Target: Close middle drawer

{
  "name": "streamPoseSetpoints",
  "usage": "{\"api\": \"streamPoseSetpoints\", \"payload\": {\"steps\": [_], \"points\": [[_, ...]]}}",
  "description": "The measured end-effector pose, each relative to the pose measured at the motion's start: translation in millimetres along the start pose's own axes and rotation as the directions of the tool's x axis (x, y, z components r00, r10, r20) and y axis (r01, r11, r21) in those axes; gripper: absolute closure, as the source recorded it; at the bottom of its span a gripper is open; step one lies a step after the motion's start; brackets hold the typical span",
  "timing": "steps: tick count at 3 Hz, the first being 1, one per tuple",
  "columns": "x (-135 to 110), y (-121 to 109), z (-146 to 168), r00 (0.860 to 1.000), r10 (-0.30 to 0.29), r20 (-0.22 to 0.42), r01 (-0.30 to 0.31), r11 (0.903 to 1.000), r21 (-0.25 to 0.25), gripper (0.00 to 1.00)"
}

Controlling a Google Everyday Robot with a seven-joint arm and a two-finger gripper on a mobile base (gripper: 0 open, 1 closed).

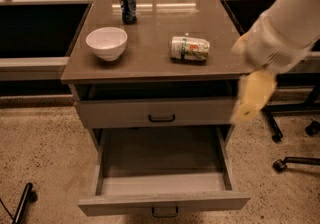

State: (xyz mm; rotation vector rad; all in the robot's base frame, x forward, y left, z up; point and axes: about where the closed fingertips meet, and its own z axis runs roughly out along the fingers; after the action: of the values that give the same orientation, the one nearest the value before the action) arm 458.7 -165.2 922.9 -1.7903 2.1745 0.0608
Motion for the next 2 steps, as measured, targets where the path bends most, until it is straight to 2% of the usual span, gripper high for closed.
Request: {"api": "streamPoseSetpoints", "payload": {"steps": [1, 2], "points": [[-50.1, 44.7, 119.7, 0.993, -0.031, 0.111, 0.046, 0.9904, -0.131, 0.00], [-51.1, 90.9, 215.0, 0.993, -0.029, 0.117, 0.056, 0.9708, -0.233, 0.00]]}}
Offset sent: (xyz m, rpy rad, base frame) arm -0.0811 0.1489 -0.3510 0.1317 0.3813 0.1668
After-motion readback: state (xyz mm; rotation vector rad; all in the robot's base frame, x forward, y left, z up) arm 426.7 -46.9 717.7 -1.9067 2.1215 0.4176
